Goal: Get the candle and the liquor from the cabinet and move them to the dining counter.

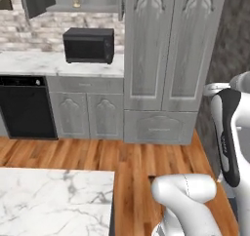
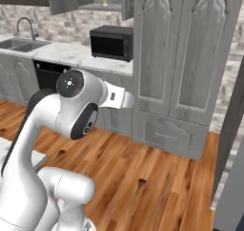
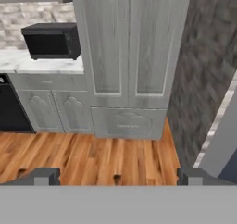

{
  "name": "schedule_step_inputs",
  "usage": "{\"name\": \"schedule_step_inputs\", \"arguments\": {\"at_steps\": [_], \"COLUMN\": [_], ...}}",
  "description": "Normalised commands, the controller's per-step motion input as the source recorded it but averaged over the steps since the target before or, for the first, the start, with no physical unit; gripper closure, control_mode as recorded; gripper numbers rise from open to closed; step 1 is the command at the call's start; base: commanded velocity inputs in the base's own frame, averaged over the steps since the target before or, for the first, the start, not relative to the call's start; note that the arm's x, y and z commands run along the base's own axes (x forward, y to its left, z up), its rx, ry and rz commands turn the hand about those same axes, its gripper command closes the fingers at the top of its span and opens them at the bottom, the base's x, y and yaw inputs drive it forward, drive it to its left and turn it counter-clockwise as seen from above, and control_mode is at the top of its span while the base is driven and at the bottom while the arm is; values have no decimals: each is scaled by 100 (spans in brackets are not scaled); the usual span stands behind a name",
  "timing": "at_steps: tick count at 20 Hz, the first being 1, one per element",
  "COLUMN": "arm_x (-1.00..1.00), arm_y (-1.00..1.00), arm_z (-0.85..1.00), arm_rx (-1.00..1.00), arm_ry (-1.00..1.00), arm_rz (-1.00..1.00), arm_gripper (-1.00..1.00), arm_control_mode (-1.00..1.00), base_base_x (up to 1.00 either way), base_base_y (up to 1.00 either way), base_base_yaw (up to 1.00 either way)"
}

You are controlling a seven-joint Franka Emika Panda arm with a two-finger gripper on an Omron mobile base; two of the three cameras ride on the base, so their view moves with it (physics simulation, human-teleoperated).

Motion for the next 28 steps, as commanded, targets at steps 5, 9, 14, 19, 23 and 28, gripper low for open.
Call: {"name": "schedule_step_inputs", "arguments": {"at_steps": [5,9,14,19,23,28], "arm_x": [0,0,0,0,0,0], "arm_y": [0,0,0,0,0,0], "arm_z": [0,0,0,0,0,0], "arm_rx": [0,0,0,0,0,0], "arm_ry": [0,0,0,0,0,0], "arm_rz": [0,0,0,0,0,0], "arm_gripper": [-100,-100,-100,-100,-100,-100], "arm_control_mode": [100,100,100,100,100,100], "base_base_x": [57,55,30,34,35,30], "base_base_y": [-16,0,-4,-17,-32,-44], "base_base_yaw": [13,24,35,35,30,23]}}
